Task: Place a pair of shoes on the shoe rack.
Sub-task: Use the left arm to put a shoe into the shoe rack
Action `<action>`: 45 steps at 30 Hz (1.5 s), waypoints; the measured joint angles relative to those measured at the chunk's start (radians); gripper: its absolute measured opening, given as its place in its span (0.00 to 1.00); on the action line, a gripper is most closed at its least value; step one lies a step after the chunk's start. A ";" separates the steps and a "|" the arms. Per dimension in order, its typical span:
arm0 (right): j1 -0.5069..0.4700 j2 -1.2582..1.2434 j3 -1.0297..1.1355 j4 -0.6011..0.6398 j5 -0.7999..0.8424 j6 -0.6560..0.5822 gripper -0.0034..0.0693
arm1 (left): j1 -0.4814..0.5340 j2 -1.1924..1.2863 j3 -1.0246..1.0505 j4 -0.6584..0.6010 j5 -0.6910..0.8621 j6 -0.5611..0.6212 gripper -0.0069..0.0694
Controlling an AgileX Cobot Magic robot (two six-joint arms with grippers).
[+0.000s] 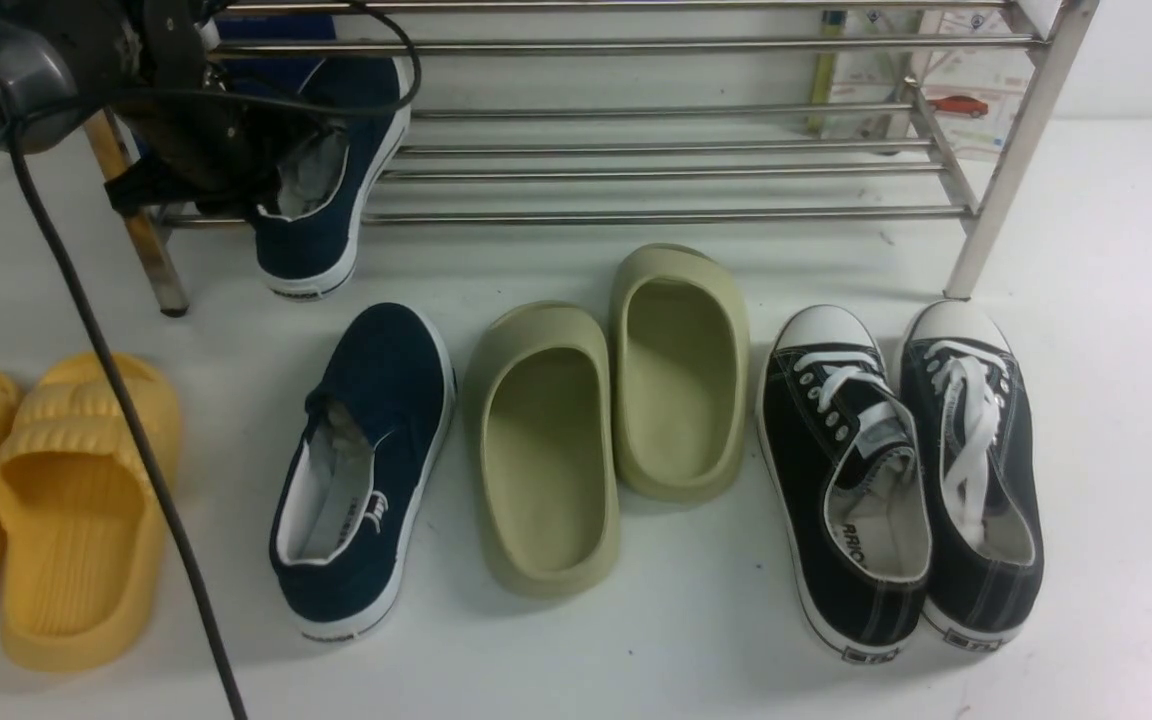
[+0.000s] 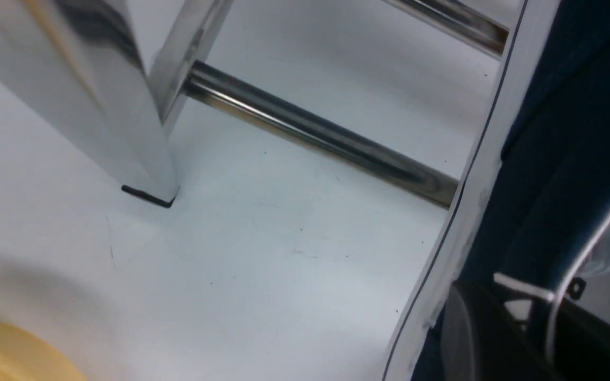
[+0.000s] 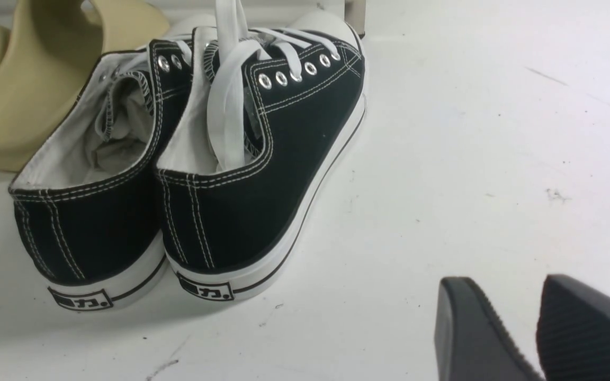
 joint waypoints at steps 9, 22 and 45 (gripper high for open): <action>0.000 0.000 0.000 0.000 0.000 0.000 0.37 | 0.001 -0.087 0.000 -0.036 0.051 0.080 0.61; 0.000 0.000 0.000 0.000 0.000 0.000 0.38 | 0.001 -0.186 0.316 -0.218 0.000 0.294 0.07; 0.000 0.000 0.000 0.000 0.000 0.000 0.38 | 0.001 -0.153 0.307 -0.243 -0.167 0.279 0.11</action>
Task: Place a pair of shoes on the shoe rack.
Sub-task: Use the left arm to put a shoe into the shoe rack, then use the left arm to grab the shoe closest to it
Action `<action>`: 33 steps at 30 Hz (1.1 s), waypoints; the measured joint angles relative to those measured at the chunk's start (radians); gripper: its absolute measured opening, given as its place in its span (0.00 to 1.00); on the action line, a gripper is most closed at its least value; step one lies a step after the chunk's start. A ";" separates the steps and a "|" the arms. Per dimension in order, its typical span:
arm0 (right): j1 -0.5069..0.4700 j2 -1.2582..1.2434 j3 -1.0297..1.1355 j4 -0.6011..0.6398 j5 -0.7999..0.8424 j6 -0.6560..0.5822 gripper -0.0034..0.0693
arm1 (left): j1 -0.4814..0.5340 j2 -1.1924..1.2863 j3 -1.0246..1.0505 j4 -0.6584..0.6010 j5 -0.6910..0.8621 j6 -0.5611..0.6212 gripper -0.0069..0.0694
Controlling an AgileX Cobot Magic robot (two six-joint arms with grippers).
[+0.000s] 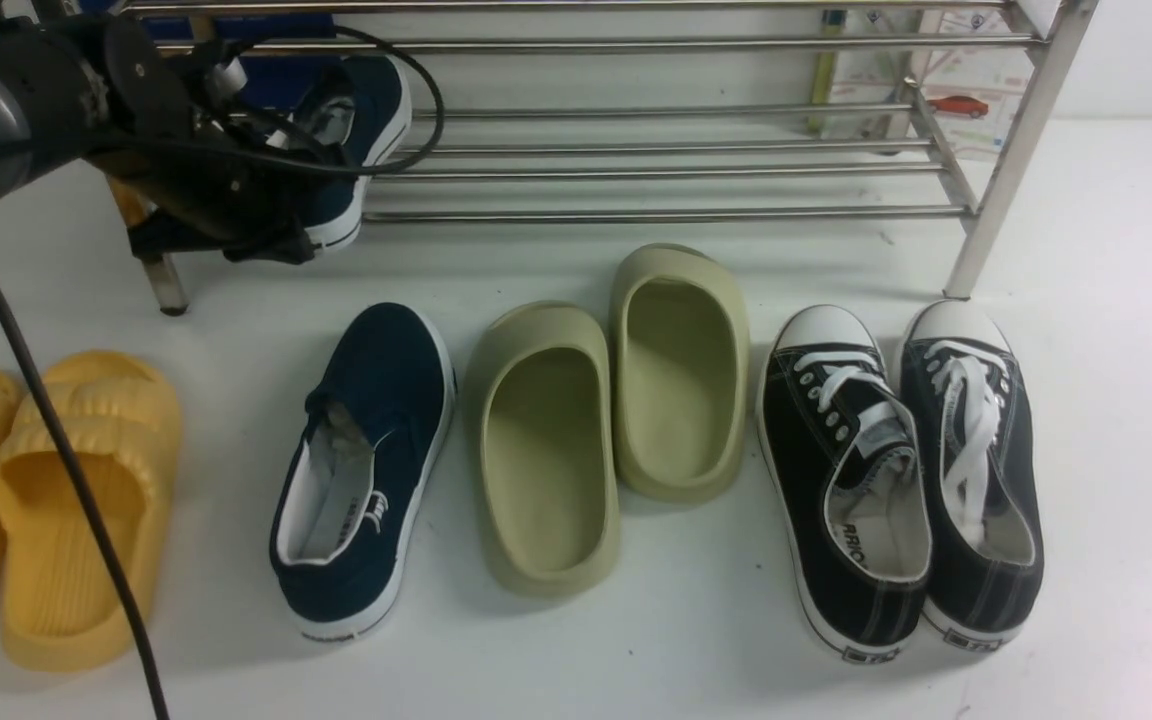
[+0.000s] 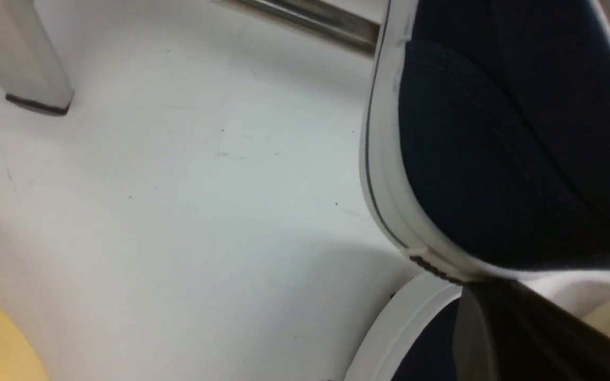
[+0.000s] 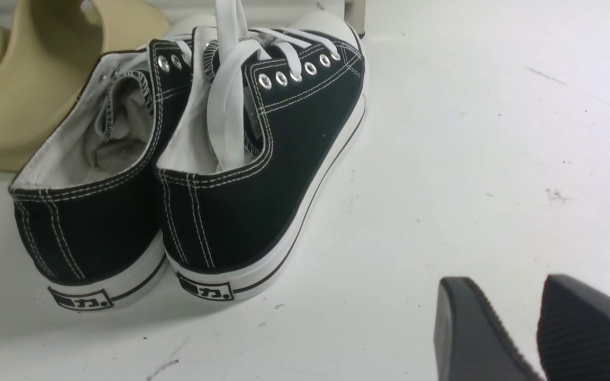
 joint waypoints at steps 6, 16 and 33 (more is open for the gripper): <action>0.000 0.000 0.000 0.000 0.000 0.000 0.38 | 0.000 0.000 0.000 0.000 0.016 0.001 0.34; 0.000 0.000 0.000 0.000 0.000 0.000 0.38 | 0.000 -0.147 0.049 0.008 0.188 0.116 0.64; 0.000 0.000 0.000 -0.001 0.000 0.000 0.38 | -0.090 -0.416 0.599 0.026 0.184 0.022 0.64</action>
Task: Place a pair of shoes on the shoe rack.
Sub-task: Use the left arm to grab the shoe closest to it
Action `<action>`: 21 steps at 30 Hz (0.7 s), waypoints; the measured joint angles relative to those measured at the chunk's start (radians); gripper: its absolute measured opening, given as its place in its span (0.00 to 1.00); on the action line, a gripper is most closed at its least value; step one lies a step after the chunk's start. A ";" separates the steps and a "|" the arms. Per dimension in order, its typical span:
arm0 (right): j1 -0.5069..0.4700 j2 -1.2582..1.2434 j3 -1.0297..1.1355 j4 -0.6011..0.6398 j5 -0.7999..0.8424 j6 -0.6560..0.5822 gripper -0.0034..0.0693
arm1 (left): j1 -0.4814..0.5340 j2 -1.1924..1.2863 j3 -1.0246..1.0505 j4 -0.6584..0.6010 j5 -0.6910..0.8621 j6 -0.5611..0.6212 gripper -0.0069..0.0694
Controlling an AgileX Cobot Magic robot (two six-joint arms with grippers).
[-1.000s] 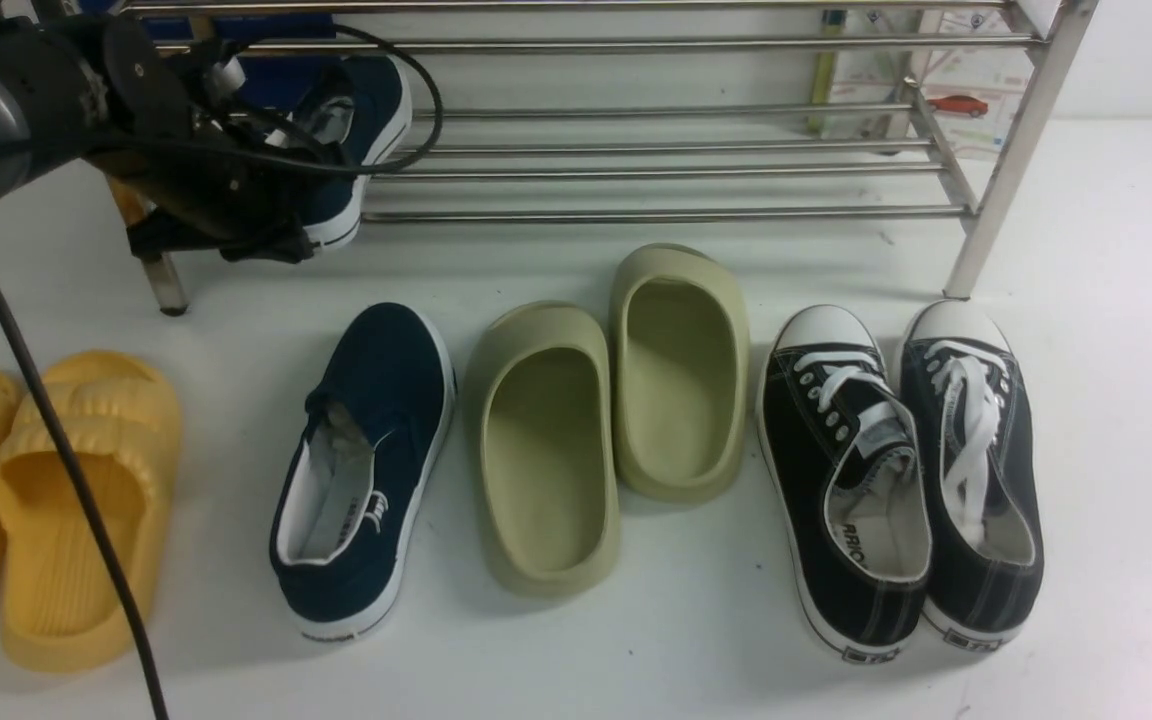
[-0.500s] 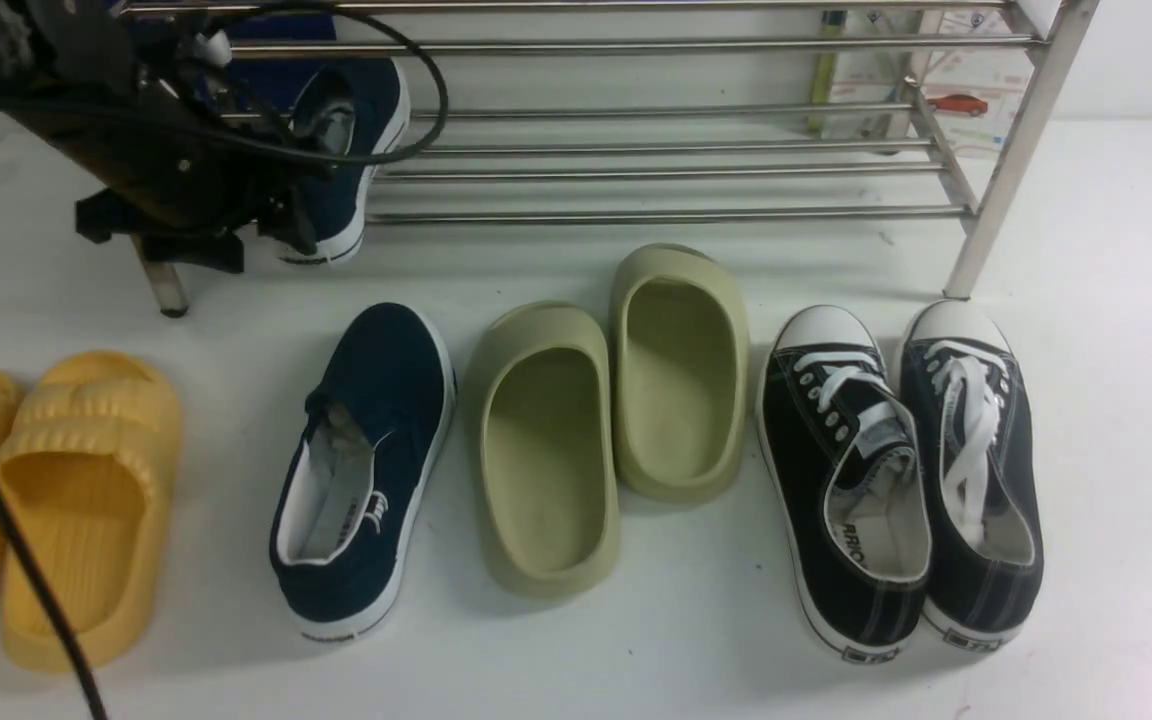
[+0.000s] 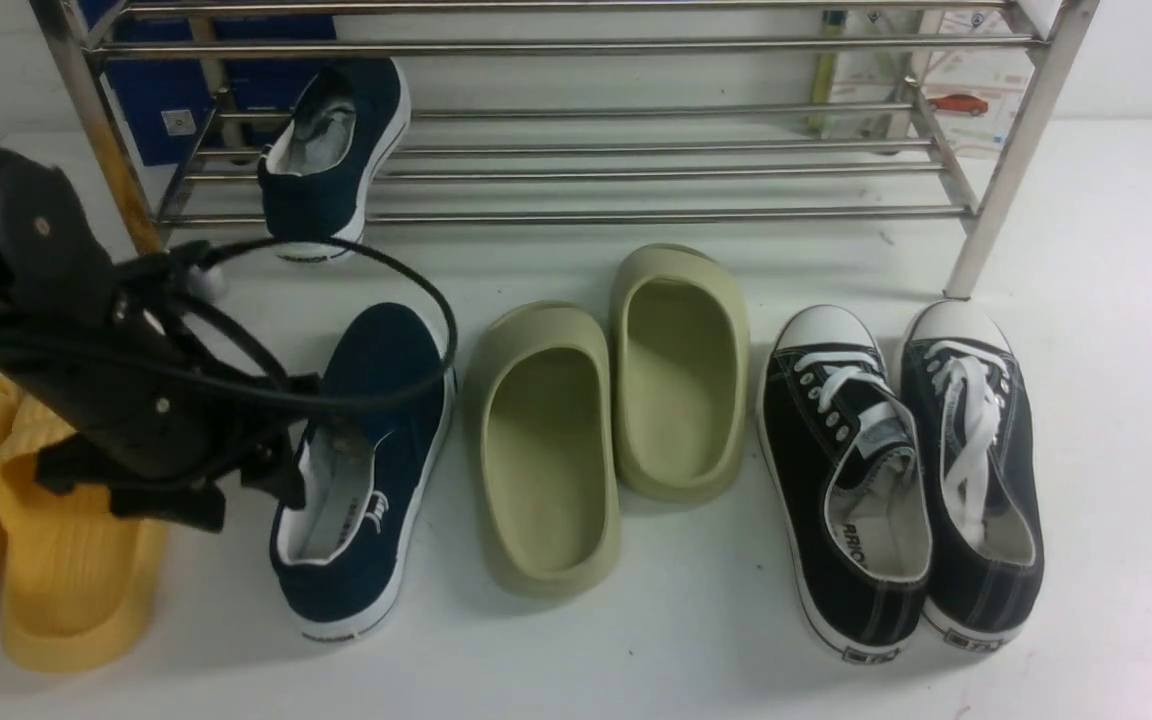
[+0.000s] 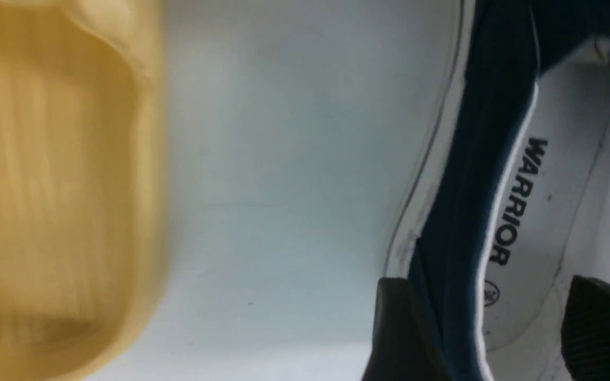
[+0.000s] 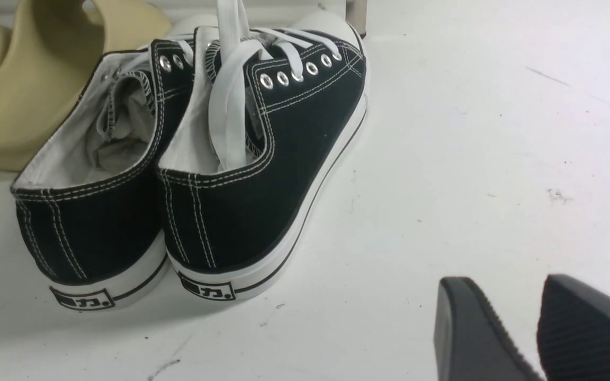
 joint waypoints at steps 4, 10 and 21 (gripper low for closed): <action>0.000 0.000 0.000 0.000 0.000 0.000 0.38 | -0.036 0.086 0.018 0.004 -0.029 -0.060 0.64; 0.000 0.000 0.000 0.000 0.000 0.000 0.38 | -0.037 0.152 0.021 0.015 -0.037 -0.078 0.59; 0.000 0.000 0.000 0.000 0.000 0.000 0.38 | -0.037 0.103 0.001 0.008 0.006 -0.071 0.11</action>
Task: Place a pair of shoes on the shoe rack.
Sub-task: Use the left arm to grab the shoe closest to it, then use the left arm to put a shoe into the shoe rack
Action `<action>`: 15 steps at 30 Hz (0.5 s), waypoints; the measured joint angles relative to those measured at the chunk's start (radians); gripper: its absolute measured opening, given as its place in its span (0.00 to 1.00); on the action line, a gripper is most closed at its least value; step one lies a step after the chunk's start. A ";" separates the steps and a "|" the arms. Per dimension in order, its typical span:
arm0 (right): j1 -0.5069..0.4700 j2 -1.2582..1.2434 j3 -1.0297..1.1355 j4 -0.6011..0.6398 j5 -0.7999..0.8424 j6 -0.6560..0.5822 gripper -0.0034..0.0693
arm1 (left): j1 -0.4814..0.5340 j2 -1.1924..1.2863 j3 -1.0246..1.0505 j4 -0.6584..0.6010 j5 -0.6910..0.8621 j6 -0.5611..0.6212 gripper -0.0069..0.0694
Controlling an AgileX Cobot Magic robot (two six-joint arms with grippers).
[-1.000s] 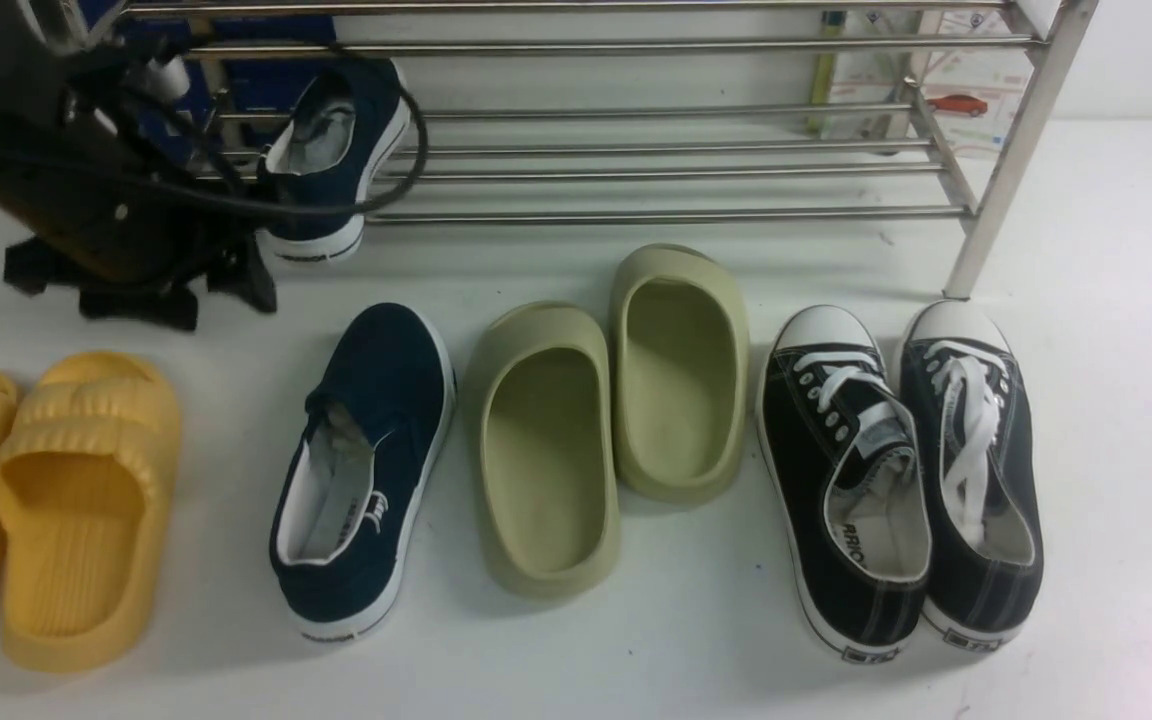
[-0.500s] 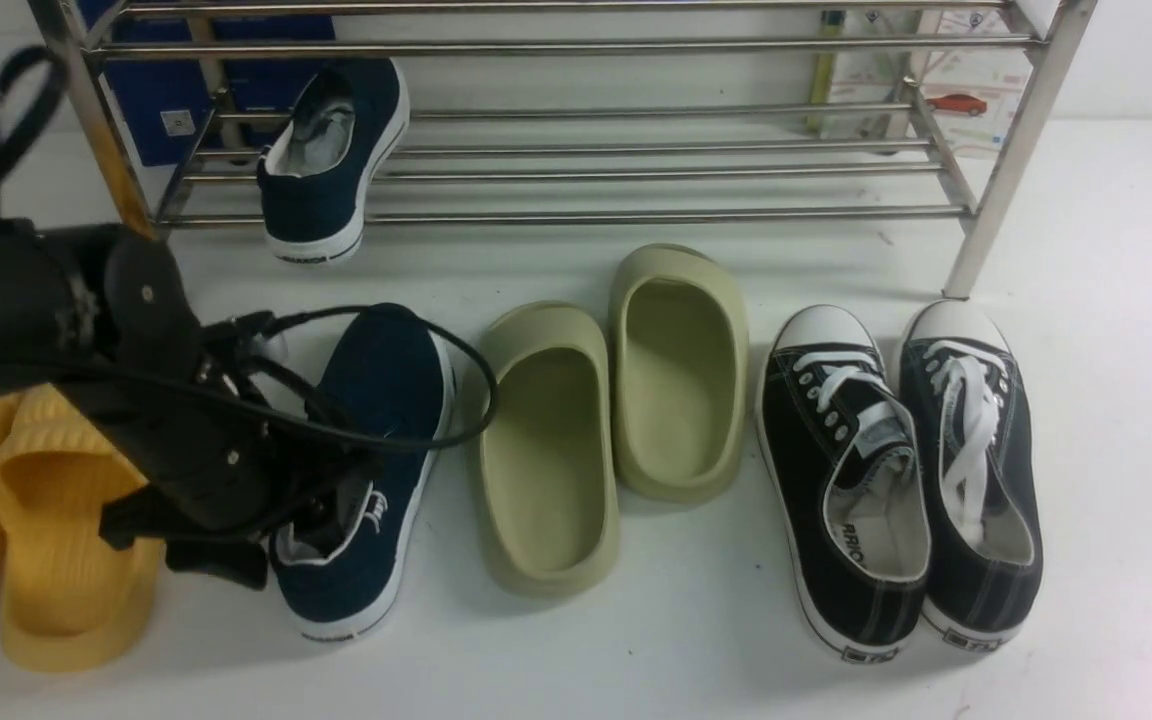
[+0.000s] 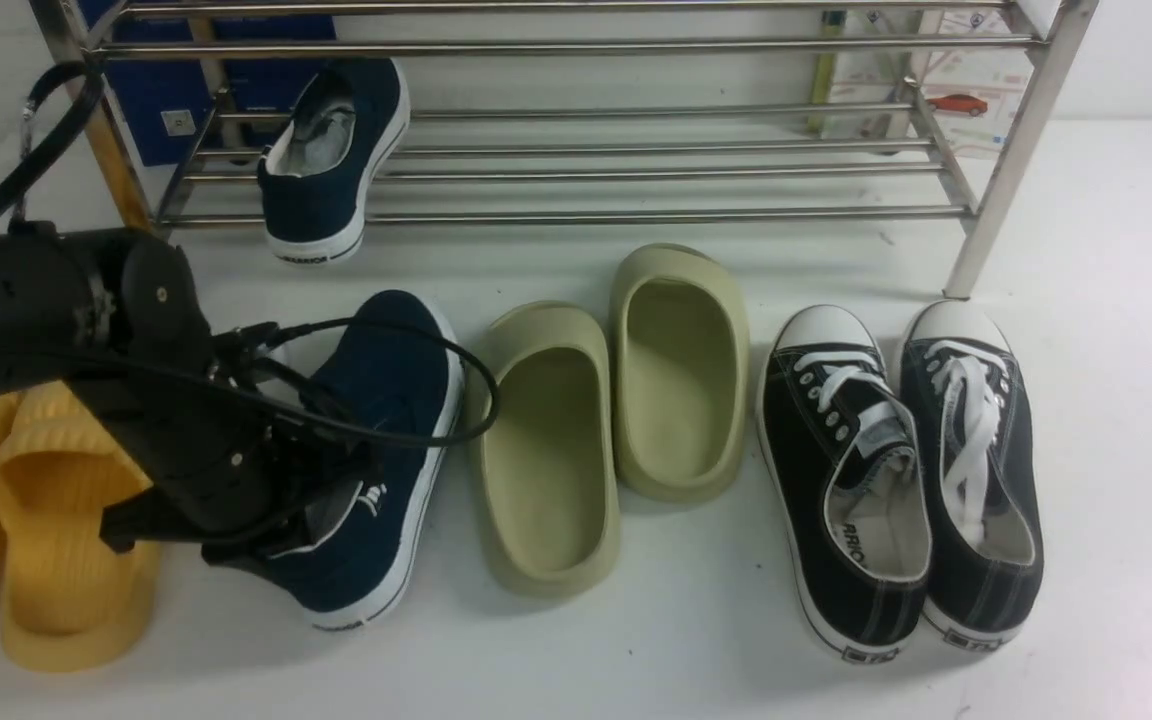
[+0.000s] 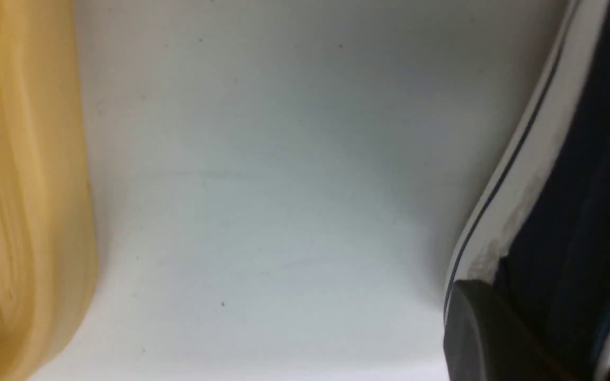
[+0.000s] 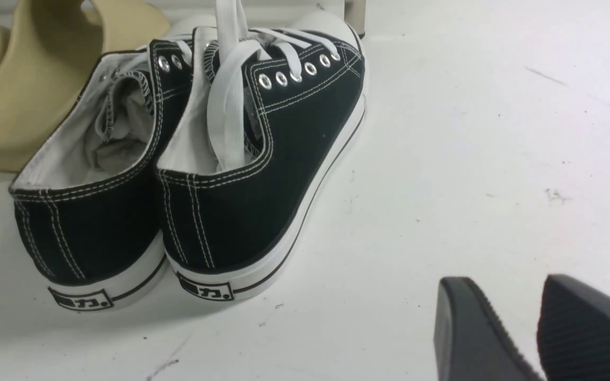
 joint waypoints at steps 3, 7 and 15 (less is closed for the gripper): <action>0.000 0.000 0.000 0.000 0.000 0.000 0.38 | 0.000 -0.049 0.000 -0.004 0.014 0.000 0.11; 0.000 0.000 0.000 0.000 0.000 0.000 0.38 | 0.000 -0.094 0.000 -0.009 0.022 0.000 0.11; 0.000 0.000 0.000 0.000 0.000 0.000 0.38 | 0.000 -0.104 -0.053 -0.149 0.047 0.103 0.11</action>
